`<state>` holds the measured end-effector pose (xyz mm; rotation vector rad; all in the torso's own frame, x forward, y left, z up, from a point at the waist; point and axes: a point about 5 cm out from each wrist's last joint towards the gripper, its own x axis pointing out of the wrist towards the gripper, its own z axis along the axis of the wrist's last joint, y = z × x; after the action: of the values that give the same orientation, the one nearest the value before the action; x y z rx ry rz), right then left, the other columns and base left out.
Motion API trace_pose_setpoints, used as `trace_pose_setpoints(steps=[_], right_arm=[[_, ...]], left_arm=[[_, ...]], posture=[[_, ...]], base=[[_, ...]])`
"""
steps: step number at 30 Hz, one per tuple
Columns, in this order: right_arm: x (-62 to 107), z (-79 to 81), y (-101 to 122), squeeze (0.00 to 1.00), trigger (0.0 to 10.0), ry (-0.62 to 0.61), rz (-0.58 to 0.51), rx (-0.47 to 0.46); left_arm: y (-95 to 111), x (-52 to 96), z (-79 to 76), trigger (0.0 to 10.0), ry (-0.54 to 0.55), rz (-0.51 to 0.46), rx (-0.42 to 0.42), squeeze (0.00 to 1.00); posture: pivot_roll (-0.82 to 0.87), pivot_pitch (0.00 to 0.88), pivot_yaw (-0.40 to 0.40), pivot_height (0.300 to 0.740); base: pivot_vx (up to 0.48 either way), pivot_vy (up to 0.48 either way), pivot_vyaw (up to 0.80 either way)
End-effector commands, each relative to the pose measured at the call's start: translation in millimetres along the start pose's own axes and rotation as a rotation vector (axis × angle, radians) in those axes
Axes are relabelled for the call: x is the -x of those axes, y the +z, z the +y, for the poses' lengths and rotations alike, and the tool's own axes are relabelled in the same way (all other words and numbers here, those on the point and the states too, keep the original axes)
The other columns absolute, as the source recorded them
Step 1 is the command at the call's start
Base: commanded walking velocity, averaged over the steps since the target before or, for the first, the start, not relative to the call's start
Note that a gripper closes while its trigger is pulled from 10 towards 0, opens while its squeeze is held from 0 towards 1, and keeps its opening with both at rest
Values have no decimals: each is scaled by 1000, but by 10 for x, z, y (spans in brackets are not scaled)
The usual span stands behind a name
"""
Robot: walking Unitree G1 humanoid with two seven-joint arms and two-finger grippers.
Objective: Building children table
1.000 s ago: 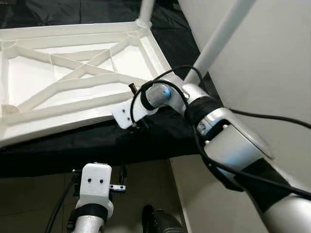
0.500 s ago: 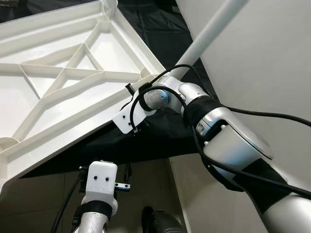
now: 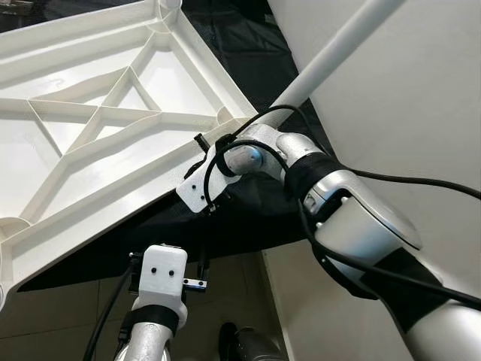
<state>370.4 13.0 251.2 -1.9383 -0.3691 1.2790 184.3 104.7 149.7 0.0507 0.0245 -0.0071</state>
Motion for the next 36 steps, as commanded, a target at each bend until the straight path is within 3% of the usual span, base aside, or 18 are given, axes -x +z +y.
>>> trace_pose_setpoints(steps=[1, 2, 3, 4, 9, 11, 13, 15, 18, 19, 22, 25, 28, 31, 36], right_arm=[[-148, 209, 78, 0, 0, 84, 11, 168], [-148, 209, 78, 0, 0, 84, 11, 168], [-173, 158, 112, 0, 0, 46, 26, 277], [-185, 105, 130, 0, 0, 7, 36, 313], [-186, -43, 179, 0, 0, -98, 37, 307], [-173, -134, 200, 0, 0, -154, 35, 260], [-104, -307, 177, 0, 10000, -183, 71, 186], [-27, -373, 107, 0, 10000, -110, 118, 133], [27, -340, 17, 0, 10000, -10, 168, 94], [98, -270, -88, 0, 10000, 120, 218, 45], [131, -251, -127, 0, 10000, 165, 236, 10], [220, -323, -183, 0, 10000, 199, 277, -95], [228, -331, -186, 0, 10000, 202, 279, -107], [245, -499, -119, 0, 10000, 80, 191, -304], [239, -582, -81, 0, 10000, -5, 147, -387]], left_arm=[[-65, 79, -259, 10000, -81, 46, 72, 0], [-65, 79, -259, 10000, -81, 46, 72, 0], [-72, 77, -265, 10000, -80, 47, 72, 0], [-72, 78, -271, 10000, -81, 46, 72, 0], [-71, 75, -278, 10000, -81, 45, 73, 0], [-70, 75, -280, 10000, -80, 45, 74, 0], [-60, 78, -287, 10000, -74, 40, 78, 0], [-51, 79, -301, 10000, -74, 34, 79, 0], [-49, 74, -313, 10000, -80, 31, 78, 0], [-53, 68, -321, 10000, -80, 31, 80, 0], [-55, 63, -327, 10000, -80, 32, 82, 0], [-52, 51, -348, 10000, -77, 31, 85, 0], [-52, 50, -350, 10000, -77, 31, 86, 0], [-35, 42, -360, 10000, -74, 22, 93, 0], [-36, 38, -366, 10000, -73, 20, 95, 0]], posture=[[-33, 218, -197, 734], [-33, 218, -197, 734], [-46, 218, -204, 734], [-44, 220, -207, 734], [-44, 220, -207, 734], [-42, 218, -210, 734], [-43, 224, -213, 734], [-62, 223, -217, 734], [-62, 223, -217, 734], [-69, 219, -221, 734], [-76, 221, -227, 734], [-80, 221, -233, 734], [-80, 221, -233, 734], [-85, 221, -241, 734], [-89, 219, -244, 734]], base=[[0, 0, 0], [0, 0, 0], [0, 0, 0], [0, 0, 0], [0, 0, 0], [0, 0, 0], [0, 0, 0], [0, 0, 0], [0, 0, 0], [0, 0, 0], [0, 0, 0], [0, 0, 0], [0, 0, 0], [0, 0, 0], [0, 0, 0]])
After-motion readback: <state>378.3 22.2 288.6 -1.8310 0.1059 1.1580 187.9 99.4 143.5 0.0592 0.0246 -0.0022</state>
